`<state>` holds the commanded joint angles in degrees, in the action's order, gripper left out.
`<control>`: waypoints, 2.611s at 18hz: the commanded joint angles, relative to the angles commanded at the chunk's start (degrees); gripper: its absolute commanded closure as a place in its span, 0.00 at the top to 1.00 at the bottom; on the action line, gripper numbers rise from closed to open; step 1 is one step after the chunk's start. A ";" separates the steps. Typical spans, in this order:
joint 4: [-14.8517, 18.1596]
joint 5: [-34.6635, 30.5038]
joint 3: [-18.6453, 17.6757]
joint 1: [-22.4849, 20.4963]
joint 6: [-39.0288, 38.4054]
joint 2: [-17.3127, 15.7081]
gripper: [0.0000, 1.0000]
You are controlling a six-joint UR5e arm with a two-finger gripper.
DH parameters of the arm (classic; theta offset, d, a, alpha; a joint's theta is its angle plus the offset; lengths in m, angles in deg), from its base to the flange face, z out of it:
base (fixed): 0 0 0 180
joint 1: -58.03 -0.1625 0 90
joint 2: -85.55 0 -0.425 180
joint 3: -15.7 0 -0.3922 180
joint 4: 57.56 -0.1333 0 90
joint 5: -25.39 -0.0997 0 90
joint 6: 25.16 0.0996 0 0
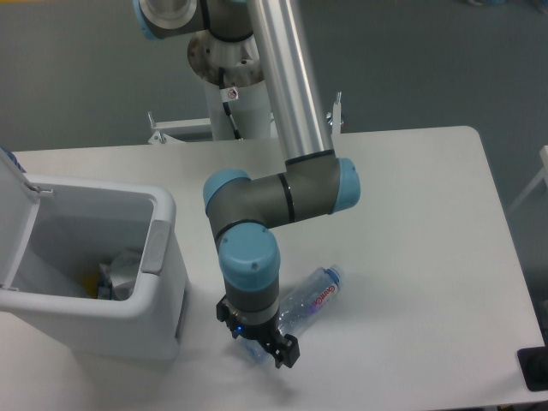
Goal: Place the trash in the trash can
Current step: 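Close the gripper on the water bottle's cap end, then lift the bottle and carry it over the white bin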
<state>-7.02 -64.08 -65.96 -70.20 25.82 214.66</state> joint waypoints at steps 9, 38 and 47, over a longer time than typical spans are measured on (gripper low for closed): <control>0.79 -2.46 0.35 0.35 0.09 0.88 0.62; 0.79 52.36 17.13 -17.40 -16.86 -11.86 0.44; 0.53 60.99 17.93 -14.51 -23.90 -13.44 0.44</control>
<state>-6.49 -3.09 -48.03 -84.71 1.92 201.22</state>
